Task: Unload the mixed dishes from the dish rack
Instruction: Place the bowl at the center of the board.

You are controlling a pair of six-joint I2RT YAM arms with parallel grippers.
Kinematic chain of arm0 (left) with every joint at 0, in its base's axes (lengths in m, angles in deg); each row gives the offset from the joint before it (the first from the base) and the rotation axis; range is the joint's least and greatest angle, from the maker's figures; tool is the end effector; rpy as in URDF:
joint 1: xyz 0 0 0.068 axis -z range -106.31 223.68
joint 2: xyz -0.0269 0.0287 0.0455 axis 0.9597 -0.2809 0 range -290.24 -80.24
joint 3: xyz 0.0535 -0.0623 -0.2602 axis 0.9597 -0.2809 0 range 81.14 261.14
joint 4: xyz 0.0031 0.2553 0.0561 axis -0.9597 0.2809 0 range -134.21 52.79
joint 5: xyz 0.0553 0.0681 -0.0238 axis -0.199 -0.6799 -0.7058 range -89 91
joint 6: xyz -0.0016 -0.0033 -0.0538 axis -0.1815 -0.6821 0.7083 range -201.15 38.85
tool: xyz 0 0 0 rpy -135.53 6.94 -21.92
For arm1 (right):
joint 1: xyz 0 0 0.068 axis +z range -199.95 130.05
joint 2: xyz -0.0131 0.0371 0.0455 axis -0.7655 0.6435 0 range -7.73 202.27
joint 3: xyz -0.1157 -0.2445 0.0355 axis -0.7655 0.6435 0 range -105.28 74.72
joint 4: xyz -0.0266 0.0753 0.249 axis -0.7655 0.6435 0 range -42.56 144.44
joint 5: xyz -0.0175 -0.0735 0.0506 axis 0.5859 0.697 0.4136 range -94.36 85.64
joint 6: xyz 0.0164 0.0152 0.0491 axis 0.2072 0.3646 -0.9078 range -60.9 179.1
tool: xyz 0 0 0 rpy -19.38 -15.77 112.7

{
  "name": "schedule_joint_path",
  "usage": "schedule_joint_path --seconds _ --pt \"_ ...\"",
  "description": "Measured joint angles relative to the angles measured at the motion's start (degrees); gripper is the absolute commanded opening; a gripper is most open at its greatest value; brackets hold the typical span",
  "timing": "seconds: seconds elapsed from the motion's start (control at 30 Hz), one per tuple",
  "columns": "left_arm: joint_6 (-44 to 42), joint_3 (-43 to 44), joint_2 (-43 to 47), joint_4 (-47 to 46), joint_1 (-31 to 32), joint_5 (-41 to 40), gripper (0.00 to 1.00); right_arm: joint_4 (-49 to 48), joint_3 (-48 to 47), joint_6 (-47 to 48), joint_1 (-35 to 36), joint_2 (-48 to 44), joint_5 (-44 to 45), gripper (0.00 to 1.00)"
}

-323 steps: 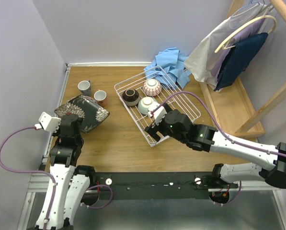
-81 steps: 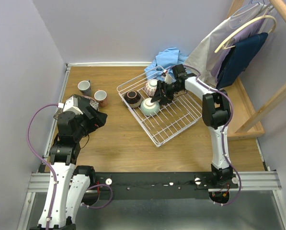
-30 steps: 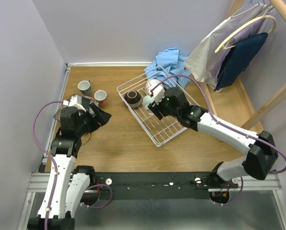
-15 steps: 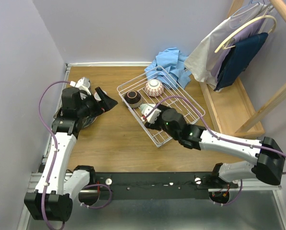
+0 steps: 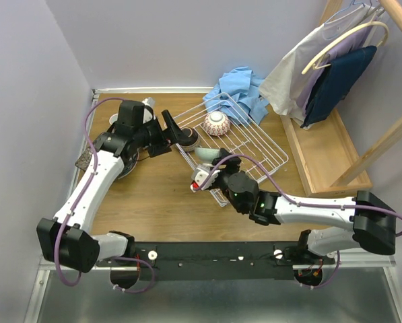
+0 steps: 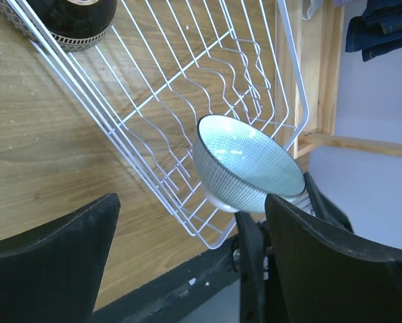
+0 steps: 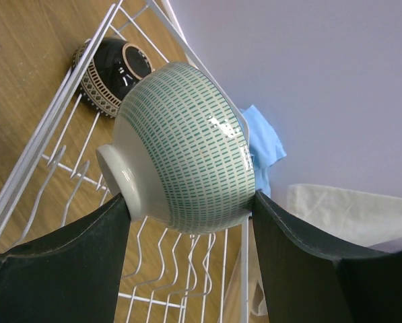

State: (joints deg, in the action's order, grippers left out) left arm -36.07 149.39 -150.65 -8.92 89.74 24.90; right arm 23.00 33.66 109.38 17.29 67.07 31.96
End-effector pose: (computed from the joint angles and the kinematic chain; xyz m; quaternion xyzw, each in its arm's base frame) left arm 0.2487 -0.0868 0.3482 -0.1310 0.8722 -0.3801 0.2785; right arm 0.1313 0.2585 0.2655 -0.5145 0.5481 -0.1442 0.6435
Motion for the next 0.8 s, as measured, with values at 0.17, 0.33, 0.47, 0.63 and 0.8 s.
schedule_joint_path --seconds 0.17,0.33,0.47,0.63,0.8 --pt "1.3 6.0 -5.1 4.0 1.7 -0.7 0.93 -5.6 1.2 5.0 1.9 1.4 1.2 0.29" --pt "2.2 7.5 -7.8 7.5 2.4 -0.7 0.92 -9.4 2.3 9.2 3.3 2.6 1.9 0.30" --pt "2.5 8.7 -10.4 10.8 2.4 -0.4 0.91 -11.6 2.7 11.7 4.4 4.0 2.2 0.30" --pt "2.7 11.9 -13.6 14.1 2.5 0.5 0.90 -13.3 2.7 14.3 5.4 6.0 2.6 0.30" --pt "2.8 15.3 -17.3 16.2 2.9 2.1 0.88 -14.3 2.7 15.5 5.8 7.0 3.1 0.30"
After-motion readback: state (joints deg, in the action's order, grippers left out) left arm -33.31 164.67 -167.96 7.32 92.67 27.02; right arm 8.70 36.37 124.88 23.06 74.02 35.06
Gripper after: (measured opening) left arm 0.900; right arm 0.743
